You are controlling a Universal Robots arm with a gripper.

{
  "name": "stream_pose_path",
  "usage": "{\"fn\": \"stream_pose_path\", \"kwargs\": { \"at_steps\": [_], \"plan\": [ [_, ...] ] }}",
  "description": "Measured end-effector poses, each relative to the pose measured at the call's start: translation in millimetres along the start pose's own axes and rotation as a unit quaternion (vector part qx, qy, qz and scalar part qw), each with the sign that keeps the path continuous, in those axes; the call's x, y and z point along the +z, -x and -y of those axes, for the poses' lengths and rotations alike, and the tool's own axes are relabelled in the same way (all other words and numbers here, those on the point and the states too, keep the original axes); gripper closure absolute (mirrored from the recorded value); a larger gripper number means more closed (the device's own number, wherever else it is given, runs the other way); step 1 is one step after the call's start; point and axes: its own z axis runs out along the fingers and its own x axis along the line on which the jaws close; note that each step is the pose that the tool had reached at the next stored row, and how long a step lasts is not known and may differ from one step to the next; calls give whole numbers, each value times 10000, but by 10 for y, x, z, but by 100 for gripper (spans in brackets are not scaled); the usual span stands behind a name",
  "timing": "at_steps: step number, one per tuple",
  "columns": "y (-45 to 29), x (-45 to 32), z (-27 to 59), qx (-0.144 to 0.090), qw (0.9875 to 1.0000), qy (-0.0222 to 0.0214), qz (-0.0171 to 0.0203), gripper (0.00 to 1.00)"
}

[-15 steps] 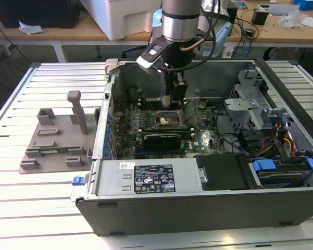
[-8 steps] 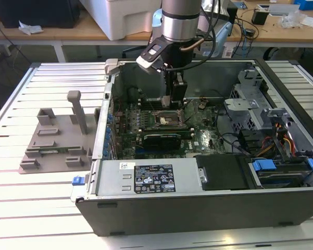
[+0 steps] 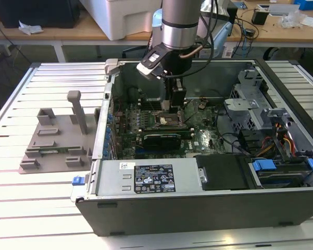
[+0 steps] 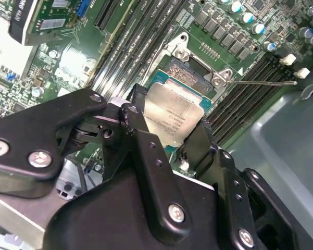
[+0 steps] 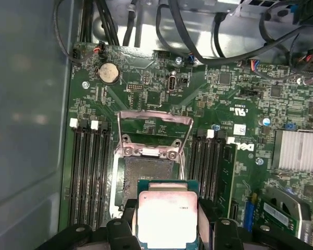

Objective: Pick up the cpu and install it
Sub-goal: 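Place the cpu into insertion slot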

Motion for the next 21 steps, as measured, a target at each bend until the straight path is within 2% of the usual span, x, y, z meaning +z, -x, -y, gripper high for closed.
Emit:
{"fn": "stream_pose_path", "kwargs": {
  "at_steps": [5,7,10,13,21],
  "plan": [
    [-25,168,-17,1,10000,-2,0,45],
    [-62,236,-21,9,10000,-3,0,45],
    [-93,342,-26,186,9998,-11,-4,45],
    [-97,416,-28,258,9997,-14,-5,45],
    [-134,502,-32,318,9995,-16,-7,45]
  ]
}}
